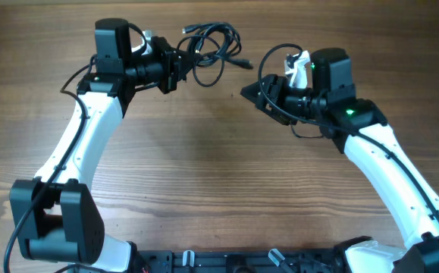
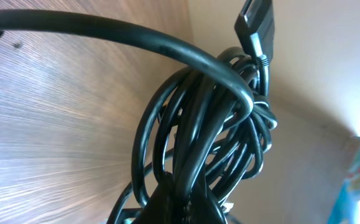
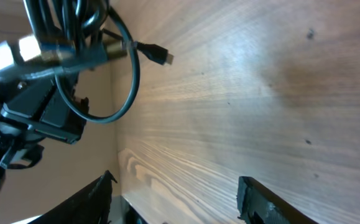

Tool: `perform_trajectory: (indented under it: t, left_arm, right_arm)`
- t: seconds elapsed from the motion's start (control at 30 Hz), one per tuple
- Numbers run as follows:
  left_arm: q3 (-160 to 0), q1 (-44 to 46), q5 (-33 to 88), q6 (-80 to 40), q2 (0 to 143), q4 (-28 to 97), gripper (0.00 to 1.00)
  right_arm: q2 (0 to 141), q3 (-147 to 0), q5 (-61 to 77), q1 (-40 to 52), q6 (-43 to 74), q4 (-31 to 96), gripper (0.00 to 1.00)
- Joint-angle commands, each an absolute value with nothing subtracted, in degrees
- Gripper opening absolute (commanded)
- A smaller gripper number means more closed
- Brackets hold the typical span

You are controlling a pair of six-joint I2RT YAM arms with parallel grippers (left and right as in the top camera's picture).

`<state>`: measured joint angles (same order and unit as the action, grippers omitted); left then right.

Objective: Untangle cables

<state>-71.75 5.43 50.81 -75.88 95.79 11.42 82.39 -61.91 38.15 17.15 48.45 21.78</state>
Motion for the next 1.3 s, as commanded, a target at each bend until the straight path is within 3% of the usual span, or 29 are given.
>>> perform_trajectory:
  t: [0.0,0.4,0.53,0.67,1.07,1.27]
  left_arm:
    - [-72.8,6.7,53.8,-82.3,95.0,3.1,0.04]
    - [-72.8,12.1,54.2,-82.3,95.0,-0.1,0.04]
    - [-72.8,12.1,54.2,-82.9,95.0,-0.5,0.04]
    - [-72.8,11.8,55.3,-83.4,95.0,-2.5,0.04]
    - [-72.8,-2.5,58.2,-82.7,95.0,-7.6,0.04]
    - [-72.8,-3.6,59.8,-77.5,95.0,-7.5,0.04]
  right_arm:
    - [83.5,-62.5,34.3,20.1,51.5,17.9,0.67]
    - [90.0,-62.5,29.7,21.5,57.2,3.2,0.63]
    - [91.5,-62.4,25.6,22.4,56.4,3.8,0.45]
    - [94.6,-62.3,25.4,23.3,52.3,5.3,0.05]
    - [92.4,-62.4,11.6,14.4,39.8,36.6,0.04]
    - [91.9,-62.4,15.7,10.6,31.6,38.3,0.04]
